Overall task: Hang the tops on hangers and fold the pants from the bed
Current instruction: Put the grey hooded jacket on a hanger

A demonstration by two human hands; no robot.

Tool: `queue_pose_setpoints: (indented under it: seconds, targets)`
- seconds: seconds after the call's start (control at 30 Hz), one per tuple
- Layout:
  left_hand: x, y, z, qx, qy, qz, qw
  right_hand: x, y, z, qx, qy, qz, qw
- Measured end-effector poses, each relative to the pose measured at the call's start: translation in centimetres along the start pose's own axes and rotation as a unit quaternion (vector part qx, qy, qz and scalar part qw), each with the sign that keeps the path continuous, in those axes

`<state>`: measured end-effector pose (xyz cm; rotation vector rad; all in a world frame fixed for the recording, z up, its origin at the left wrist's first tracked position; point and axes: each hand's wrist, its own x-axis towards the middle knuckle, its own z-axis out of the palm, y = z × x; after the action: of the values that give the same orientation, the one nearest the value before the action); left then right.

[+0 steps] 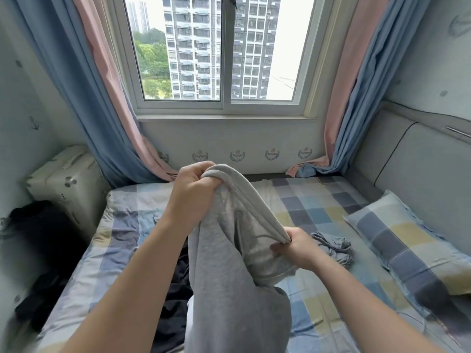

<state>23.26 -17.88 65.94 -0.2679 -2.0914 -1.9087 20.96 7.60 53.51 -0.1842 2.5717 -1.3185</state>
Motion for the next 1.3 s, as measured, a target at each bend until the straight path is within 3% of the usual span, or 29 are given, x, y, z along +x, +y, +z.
queue_pose_setpoints:
  seconds: [0.17, 0.23, 0.3, 0.37, 0.43, 0.7, 0.93, 1.17, 1.3]
  targets:
    - [0.4, -3.1, -0.9, 0.096, 0.073, -0.061, 0.991, -0.7, -2.6, -0.7, 0.037, -0.015, -0.036, 0.999]
    - [-0.1, -4.0, -0.8, 0.145, 0.065, -0.049, 0.986, -1.1, -4.7, -0.8, 0.067, -0.018, -0.068, 0.995]
    - [-0.8, -4.7, -0.2, 0.165, -0.062, -0.014, 0.984, -1.5, -6.9, -0.9, 0.099, -0.012, -0.107, 0.989]
    - [-2.1, -4.9, 1.2, 0.16, -0.231, -0.025, 0.959, -1.8, -8.9, -1.2, 0.116, -0.012, -0.144, 0.983]
    - [-3.0, -5.5, 2.6, 0.171, -0.279, -0.035, 0.944, -2.1, -10.4, -1.5, 0.129, -0.011, -0.173, 0.976]
    - [-3.1, -6.2, 4.2, 0.109, -0.125, 0.002, 0.986, -2.1, -9.2, -3.9, 0.12, -0.04, -0.188, 0.974]
    - [-1.3, -4.1, 4.7, 0.033, -0.023, 0.024, 0.999, -1.8, -4.9, -5.1, -0.056, -0.023, -0.066, 0.996]
    - [0.4, -3.6, 3.7, -0.017, 0.019, 0.029, 0.999, -2.2, -1.2, -3.6, 0.136, -0.029, -0.001, 0.99]
    - [1.7, -5.8, 2.2, 0.046, 0.065, -0.007, 0.997, -1.9, -1.2, -4.3, 0.218, 0.076, 0.007, 0.973]
